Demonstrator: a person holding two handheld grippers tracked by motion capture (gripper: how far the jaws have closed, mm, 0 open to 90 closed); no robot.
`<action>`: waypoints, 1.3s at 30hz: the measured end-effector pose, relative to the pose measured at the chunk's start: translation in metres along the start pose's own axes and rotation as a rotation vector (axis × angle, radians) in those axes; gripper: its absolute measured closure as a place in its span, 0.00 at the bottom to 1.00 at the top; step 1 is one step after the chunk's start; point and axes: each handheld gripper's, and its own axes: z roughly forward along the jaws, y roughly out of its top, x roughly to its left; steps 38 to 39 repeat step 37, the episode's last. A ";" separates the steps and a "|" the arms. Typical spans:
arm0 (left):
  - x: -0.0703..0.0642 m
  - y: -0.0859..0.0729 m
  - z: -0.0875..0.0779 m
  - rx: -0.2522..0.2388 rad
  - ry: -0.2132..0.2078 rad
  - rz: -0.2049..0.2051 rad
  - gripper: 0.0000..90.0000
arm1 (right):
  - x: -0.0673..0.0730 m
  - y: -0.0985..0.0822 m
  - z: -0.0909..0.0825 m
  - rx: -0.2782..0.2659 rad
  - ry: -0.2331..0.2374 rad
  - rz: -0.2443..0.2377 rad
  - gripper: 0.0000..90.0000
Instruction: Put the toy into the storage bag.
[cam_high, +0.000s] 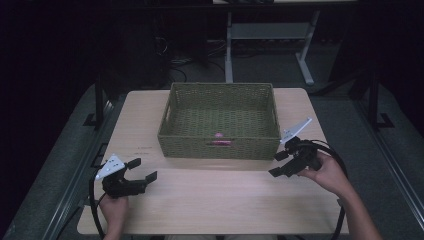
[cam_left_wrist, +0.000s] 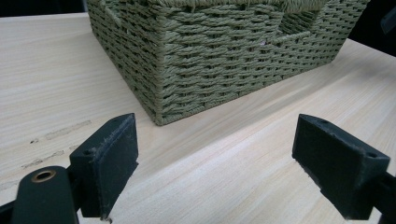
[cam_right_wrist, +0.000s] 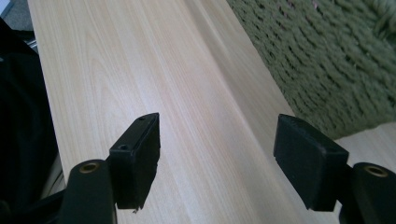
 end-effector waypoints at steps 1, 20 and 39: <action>0.000 0.000 0.000 0.000 0.000 0.000 0.15 | 0.000 -0.002 0.000 -0.004 -0.002 0.005 0.35; 0.000 0.000 0.000 0.002 0.002 0.003 0.15 | 0.008 -0.034 0.007 -0.019 -0.017 0.042 0.35; 0.000 0.000 0.001 0.003 0.005 0.001 0.15 | 0.034 -0.072 0.015 -0.091 -0.084 0.090 0.32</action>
